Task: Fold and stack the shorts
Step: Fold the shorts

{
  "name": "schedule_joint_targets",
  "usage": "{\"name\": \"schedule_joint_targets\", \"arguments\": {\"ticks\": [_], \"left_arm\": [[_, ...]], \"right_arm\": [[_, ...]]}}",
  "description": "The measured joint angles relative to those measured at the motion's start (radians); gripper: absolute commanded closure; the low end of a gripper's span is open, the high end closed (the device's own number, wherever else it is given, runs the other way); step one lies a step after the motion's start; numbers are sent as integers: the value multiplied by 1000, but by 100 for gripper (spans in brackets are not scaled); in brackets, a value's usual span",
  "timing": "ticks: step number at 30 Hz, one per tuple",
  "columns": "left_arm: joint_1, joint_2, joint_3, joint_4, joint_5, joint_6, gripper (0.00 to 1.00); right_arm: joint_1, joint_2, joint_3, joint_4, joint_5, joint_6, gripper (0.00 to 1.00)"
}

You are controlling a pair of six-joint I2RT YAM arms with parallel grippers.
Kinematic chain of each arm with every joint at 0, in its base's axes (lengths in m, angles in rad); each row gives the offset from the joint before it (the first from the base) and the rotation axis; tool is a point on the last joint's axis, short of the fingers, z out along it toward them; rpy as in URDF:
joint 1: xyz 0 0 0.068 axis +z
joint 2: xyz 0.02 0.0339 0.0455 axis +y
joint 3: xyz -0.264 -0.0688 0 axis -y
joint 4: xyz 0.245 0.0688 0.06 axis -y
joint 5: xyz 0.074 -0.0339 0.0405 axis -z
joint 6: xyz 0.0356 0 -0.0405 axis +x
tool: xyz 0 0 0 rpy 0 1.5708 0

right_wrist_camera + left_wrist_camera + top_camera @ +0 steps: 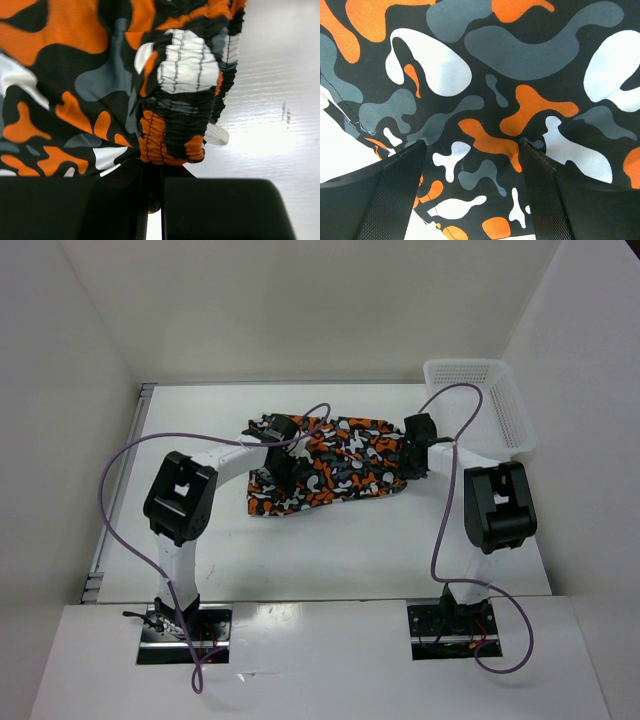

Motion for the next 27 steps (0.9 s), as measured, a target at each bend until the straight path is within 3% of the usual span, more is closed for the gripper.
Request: {"name": "schedule_joint_targets", "arguments": {"ticks": [8,13,16,22,25,26,27], "left_arm": [[36,-19,-3,-67,79,3,16],[182,-46,0,-97,202,3,12],[235,-18,27,-105,250,3,9],[216,143,229,-101,404,2,9],[212,187,286,-78,446,2,16],[213,200,301,-74,458,1,22],[216,208,311,-69,466,0,34]], "right_arm": [[35,-111,82,-38,163,-189,100],[92,-169,146,25,325,-373,100],[200,-174,150,109,410,-525,100],[497,-157,150,245,458,-834,100],[602,-149,144,283,451,-946,100],[636,-148,139,289,446,-978,100],[668,-147,134,290,437,-1004,100]]}}
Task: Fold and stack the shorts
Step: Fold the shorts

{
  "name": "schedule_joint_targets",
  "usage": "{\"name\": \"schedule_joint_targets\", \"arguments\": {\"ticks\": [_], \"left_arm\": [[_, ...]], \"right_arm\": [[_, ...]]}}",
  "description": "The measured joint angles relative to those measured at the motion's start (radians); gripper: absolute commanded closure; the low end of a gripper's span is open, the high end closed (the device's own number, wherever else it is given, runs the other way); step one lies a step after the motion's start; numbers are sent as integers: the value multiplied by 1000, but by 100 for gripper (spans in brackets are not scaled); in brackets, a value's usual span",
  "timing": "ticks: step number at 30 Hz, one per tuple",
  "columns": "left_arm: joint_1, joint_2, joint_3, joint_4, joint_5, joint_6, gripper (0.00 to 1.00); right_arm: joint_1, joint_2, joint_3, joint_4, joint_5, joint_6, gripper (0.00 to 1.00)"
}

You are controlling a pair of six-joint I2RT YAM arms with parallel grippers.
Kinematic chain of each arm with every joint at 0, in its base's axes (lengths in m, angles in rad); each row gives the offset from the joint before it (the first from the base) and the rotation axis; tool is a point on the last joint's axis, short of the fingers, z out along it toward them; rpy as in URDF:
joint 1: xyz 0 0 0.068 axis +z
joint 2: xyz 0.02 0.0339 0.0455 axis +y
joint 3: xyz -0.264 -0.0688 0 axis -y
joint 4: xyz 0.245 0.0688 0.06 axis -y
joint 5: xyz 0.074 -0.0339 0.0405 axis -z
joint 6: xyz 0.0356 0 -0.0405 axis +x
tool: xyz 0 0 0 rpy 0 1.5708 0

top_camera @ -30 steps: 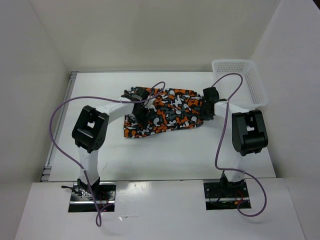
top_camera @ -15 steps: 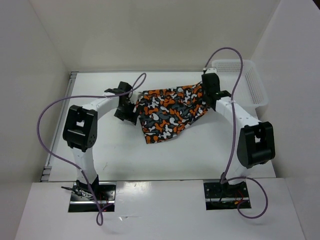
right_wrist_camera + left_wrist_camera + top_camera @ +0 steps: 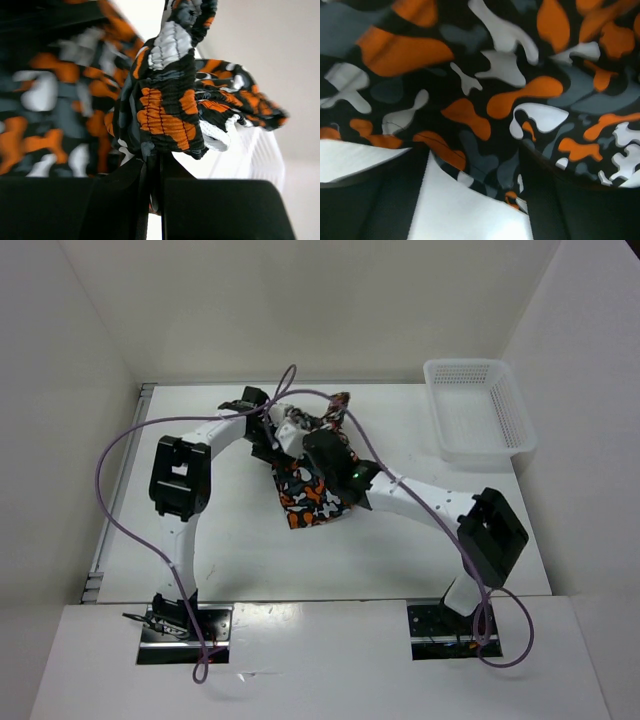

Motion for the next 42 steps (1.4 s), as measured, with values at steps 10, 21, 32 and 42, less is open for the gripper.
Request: {"name": "schedule_joint_targets", "arguments": {"ticks": [10,21,32,42], "left_arm": [[79,52,31,15,133,-13,53],[149,61,92,-47,99,-19,31],[237,-44,87,-123,38,-16,24],[182,-135,-203,-243,118,-14,38]], "right_arm": [[192,55,-27,-26,-166,-100,84],[209,145,55,-182,-356,20,20],[201,-54,15,-188,-468,62,21],[190,-11,-65,-164,-552,60,28]]}}
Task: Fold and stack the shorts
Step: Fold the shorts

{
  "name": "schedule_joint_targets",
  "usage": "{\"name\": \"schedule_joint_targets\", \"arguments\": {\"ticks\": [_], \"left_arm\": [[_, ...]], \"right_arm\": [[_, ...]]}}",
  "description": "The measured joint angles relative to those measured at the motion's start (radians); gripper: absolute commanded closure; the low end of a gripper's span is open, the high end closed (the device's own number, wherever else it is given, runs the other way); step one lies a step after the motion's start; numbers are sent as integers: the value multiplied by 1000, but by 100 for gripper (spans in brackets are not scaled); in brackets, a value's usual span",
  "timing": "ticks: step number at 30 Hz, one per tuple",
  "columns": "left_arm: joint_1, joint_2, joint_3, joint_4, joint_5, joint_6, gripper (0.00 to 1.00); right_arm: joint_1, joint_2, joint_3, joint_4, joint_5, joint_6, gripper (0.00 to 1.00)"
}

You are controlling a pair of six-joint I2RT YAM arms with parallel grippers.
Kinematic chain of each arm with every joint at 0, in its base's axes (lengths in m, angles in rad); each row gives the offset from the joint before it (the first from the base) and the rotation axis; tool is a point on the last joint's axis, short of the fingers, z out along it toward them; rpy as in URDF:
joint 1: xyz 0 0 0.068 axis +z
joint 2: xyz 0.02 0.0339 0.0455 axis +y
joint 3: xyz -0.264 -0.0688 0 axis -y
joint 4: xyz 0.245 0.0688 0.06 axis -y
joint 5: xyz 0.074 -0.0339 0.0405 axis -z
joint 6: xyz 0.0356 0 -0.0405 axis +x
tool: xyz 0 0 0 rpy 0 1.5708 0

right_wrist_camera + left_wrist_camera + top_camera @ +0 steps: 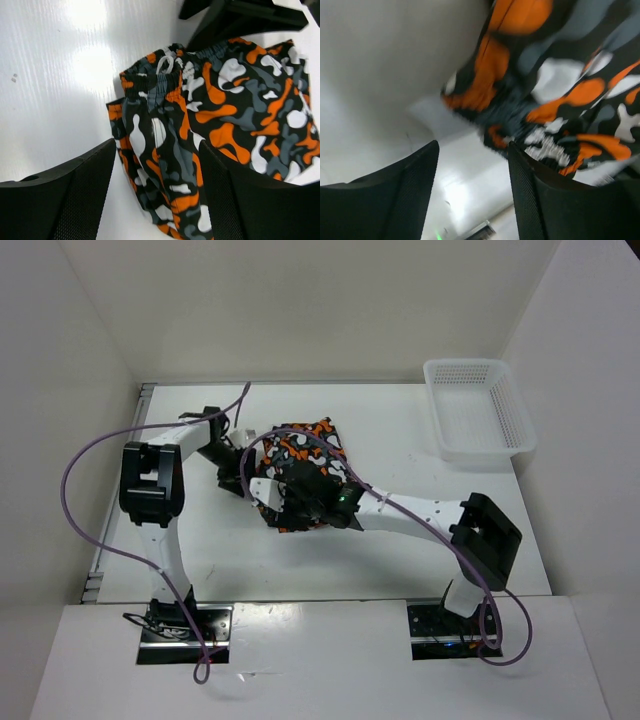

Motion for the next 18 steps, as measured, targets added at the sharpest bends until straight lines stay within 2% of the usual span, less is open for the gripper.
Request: {"name": "schedule_joint_targets", "arguments": {"ticks": [2,6,11,16,17,18], "left_arm": [[29,-3,-37,-19,34,2,40],[90,-53,-63,-21,64,3,38],[52,-42,-62,-41,127,10,30],[-10,61,-48,-76,196,5,29],[-16,71,-39,-92,204,-2,31],[-20,77,-32,-98,205,-6,40]], "right_arm": [[-2,31,5,20,-13,6,28],[-6,78,6,33,-25,-3,20],[-35,82,-10,37,-23,-15,19],[-59,91,-36,60,-13,-31,33],[-60,97,-40,64,-10,-35,42],[-60,102,-44,69,-10,-41,47]]}}
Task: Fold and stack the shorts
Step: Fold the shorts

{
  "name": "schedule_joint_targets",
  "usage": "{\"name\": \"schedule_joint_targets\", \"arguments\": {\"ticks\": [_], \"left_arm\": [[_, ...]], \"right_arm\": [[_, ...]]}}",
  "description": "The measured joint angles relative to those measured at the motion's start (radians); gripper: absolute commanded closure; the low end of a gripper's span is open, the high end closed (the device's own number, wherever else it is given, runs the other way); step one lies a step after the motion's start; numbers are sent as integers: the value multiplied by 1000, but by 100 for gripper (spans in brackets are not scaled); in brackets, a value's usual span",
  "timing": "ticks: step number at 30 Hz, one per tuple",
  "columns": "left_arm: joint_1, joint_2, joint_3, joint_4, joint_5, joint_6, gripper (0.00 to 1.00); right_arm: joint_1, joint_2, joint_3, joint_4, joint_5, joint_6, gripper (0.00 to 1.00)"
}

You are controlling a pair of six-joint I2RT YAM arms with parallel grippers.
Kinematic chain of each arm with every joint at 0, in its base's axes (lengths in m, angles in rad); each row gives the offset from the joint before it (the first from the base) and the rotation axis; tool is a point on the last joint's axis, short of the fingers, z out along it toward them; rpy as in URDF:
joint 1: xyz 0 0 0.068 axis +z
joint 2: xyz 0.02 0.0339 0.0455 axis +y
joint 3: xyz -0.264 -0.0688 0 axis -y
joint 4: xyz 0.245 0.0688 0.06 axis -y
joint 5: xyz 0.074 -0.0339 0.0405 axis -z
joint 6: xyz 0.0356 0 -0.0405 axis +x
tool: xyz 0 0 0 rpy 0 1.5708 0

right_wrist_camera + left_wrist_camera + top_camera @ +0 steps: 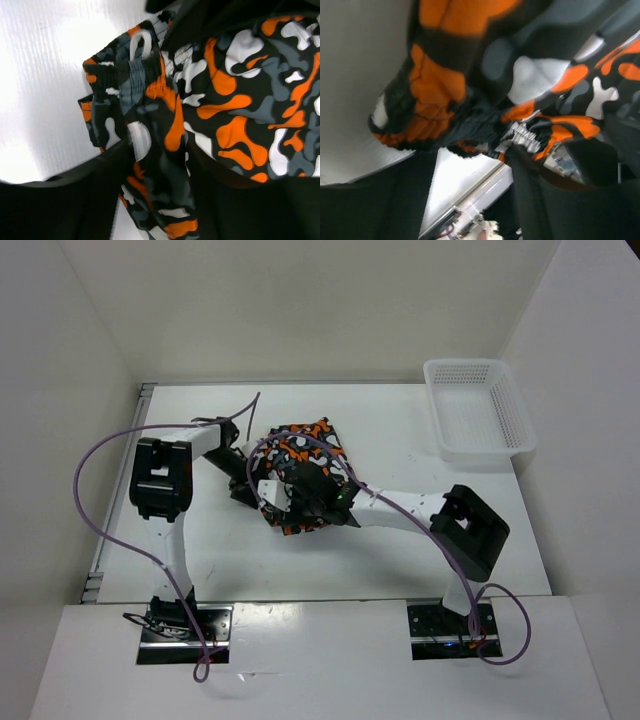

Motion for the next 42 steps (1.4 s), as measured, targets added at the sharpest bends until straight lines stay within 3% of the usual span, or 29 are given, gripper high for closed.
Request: {"name": "schedule_joint_targets", "arguments": {"ticks": [3,5,8,13,18,20,21,26,29,30,31,32,33,34,35,42], "left_arm": [[-3,21,14,3,-8,-4,57],[-3,42,25,1,-6,0,78],[0,79,50,-3,16,-2,97],[-3,103,132,25,18,1,100],[-7,103,267,124,-47,2,100],[-6,101,306,150,-65,2,100],[-5,100,312,162,-70,2,100],[-4,97,276,177,-80,2,98],[-3,96,232,176,-79,2,88],[-3,95,220,175,-77,2,76],[-3,94,211,175,-76,5,38],[-3,90,203,178,-76,11,30],[-2,84,201,170,-39,-5,16],[-2,67,201,165,-39,-8,14],[-2,45,199,169,-45,0,0],[36,-106,206,216,-110,2,0]], "right_arm": [[0,11,-17,8,-1,-5,67],[0,20,-23,9,-2,-10,79],[0,25,-25,8,-8,-13,86],[0,25,-25,4,-42,-15,86],[0,25,-14,-6,-72,29,61],[-2,25,4,-6,-60,48,43],[-7,25,19,-10,-56,58,41],[-106,-1,156,-54,-57,130,8],[-235,-48,246,-59,-57,178,0],[-278,-64,272,-61,-56,193,0],[-327,-77,303,-66,-53,209,0],[-375,-87,330,-66,-49,226,0],[-426,-93,360,-69,-44,245,0],[-472,-95,388,-75,-39,259,0],[-520,-97,412,-84,-35,272,0],[-778,-97,444,-247,-13,259,0]]}}
